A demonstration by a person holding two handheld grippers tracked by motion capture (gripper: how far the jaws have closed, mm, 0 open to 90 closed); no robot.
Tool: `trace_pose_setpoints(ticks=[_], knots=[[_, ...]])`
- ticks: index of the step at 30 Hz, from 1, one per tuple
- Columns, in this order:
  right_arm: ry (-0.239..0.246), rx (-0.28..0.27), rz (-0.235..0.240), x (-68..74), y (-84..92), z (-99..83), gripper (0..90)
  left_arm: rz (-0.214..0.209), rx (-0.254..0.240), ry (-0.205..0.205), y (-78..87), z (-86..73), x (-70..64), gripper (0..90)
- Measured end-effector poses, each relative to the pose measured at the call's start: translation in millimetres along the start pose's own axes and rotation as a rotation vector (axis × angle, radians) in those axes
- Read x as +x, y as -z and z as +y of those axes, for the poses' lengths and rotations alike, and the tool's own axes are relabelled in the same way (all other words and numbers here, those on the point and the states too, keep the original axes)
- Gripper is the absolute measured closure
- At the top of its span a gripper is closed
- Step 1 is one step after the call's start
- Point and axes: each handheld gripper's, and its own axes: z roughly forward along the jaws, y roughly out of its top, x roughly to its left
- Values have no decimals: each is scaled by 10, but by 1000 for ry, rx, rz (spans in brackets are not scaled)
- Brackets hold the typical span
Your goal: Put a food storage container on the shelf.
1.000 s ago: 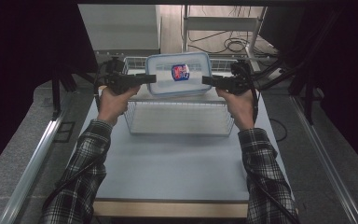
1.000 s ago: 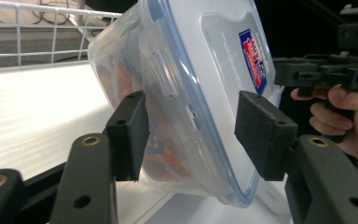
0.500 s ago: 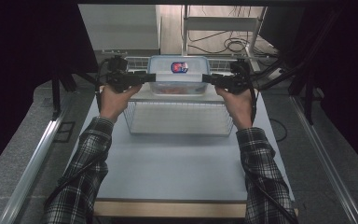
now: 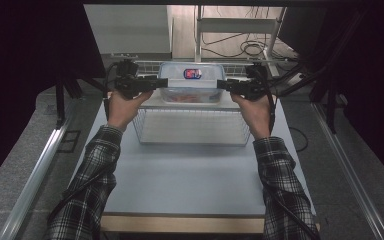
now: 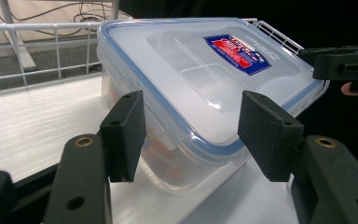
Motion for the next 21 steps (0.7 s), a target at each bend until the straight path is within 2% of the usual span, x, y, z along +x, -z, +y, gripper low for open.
trace_pose_setpoints(ticks=[5,8,10,11,15,21], knots=[[1,2,-3,0,3,3,505,-11,-8,9,6,-17,13,417],[10,-7,-11,13,14,-4,504,15,-21,-37,21,-19,-28,421],[10,-22,0,21,39,-9,487,15,-32,-49,55,-19,-47,403],[15,-43,9,30,76,-12,464,10,-38,-55,77,-20,-54,377],[51,-41,12,57,120,-22,432,26,-38,-105,145,-58,-118,312],[99,-29,32,118,175,-115,354,9,-40,-128,242,-209,-173,159]])
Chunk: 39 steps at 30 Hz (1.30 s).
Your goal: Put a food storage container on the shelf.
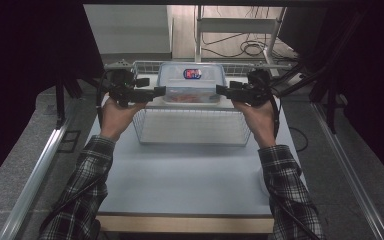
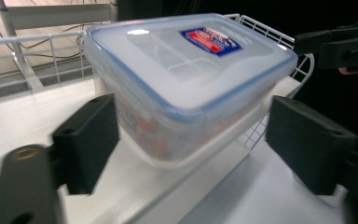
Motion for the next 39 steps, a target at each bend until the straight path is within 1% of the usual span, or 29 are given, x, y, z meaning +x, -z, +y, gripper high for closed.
trace_pose_setpoints(ticks=[1,3,5,6,8,11,15,19,20,25,28,30,32,34,37,39], knots=[[8,2,0,12,8,-19,339,1,5,-11,15,-20,-8,127],[23,4,2,36,28,-57,312,15,11,-29,50,-82,-39,96],[35,5,2,51,43,-91,274,16,20,-42,83,-152,-62,68],[43,2,3,62,57,-117,257,23,20,-46,98,-191,-80,63],[48,-1,10,74,78,-154,219,22,24,-56,114,-238,-103,45],[65,-1,18,97,109,-229,159,27,22,-91,151,-343,-159,25],[88,3,12,125,157,-325,98,36,35,-122,184,-461,-218,7],[110,3,14,150,206,-424,55,46,42,-138,208,-573,-282,3],[117,4,17,156,217,-450,48,50,44,-142,213,-599,-298,3],[131,12,32,199,257,-594,26,42,52,-157,233,-748,-375,3],[138,16,41,223,282,-681,16,47,57,-166,240,-862,-417,3],[139,19,50,242,298,-740,13,45,66,-168,244,-910,-435,5],[142,22,51,257,316,-795,13,38,68,-167,252,-984,-471,6],[148,19,52,272,341,-846,12,40,70,-172,263,-1029,-497,8],[150,17,58,294,376,-921,12,32,74,-177,277,-1100,-537,8],[159,19,54,308,400,-976,11,32,77,-185,281,-1145,-569,9]])
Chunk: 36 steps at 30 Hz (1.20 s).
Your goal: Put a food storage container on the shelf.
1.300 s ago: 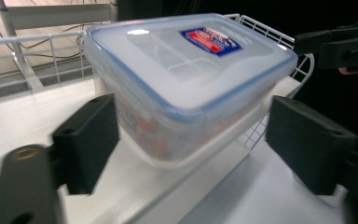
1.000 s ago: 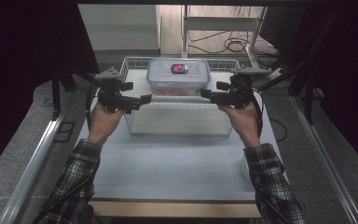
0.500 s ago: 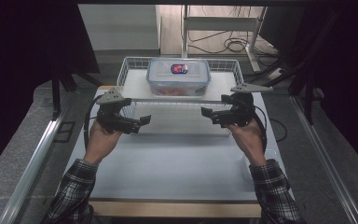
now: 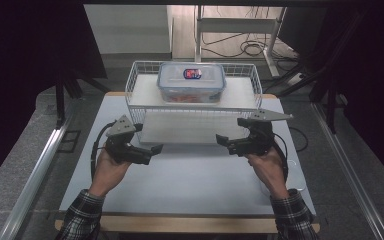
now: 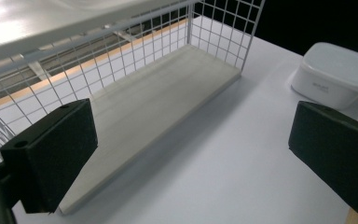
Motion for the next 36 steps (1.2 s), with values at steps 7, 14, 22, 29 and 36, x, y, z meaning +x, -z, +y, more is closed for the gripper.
trace_pose_setpoints(ticks=[7,14,22,29,36], knots=[[9,15,-6,66,69,-198,13,-8,12,-14,0,-142,-118,11],[7,25,-14,120,107,-385,15,7,23,-12,30,-299,-172,13],[-3,42,-22,155,109,-554,15,51,27,-25,55,-488,-223,17],[4,56,-25,202,79,-743,15,77,50,-35,-29,-670,-279,19],[-19,73,-28,225,55,-975,17,82,73,-24,-81,-866,-330,18]])
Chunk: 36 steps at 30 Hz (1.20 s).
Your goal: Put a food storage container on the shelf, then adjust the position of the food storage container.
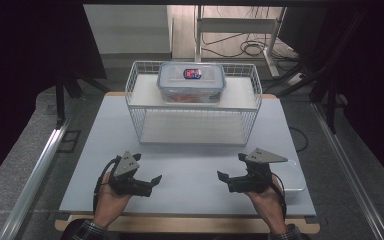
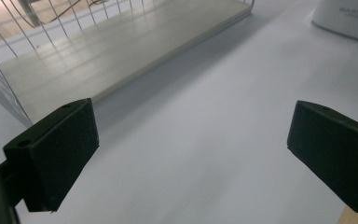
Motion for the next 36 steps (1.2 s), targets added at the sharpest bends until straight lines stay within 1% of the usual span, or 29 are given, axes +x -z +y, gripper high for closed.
trace_pose_setpoints(ticks=[4,6,10,13,16,18,19,22,25,32,34,36], knots=[[-7,30,4,17,-47,-122,17,24,23,-5,-17,-123,-14,18],[-10,49,9,16,-73,-173,17,35,35,-7,-25,-161,-14,18],[-8,77,-14,5,-87,-216,16,35,24,2,-31,-178,-5,18],[-23,90,-33,-20,-67,-216,5,36,24,2,-43,-193,4,18],[-59,82,-41,-66,-31,-214,0,37,32,5,-58,-217,21,18],[-66,97,-51,-95,3,-210,1,37,33,6,-63,-225,31,19],[-68,102,-59,-109,21,-208,10,37,34,7,-66,-228,32,19],[-78,95,-82,-168,83,-213,64,36,36,8,-75,-234,31,19],[-87,89,-113,-243,161,-228,163,32,41,6,-85,-240,26,19],[-94,100,-171,-440,346,-281,511,25,47,9,-100,-252,31,19],[-96,114,-184,-506,404,-300,610,23,49,10,-104,-255,31,20],[-97,124,-207,-567,461,-318,709,20,52,11,-109,-258,28,20]])
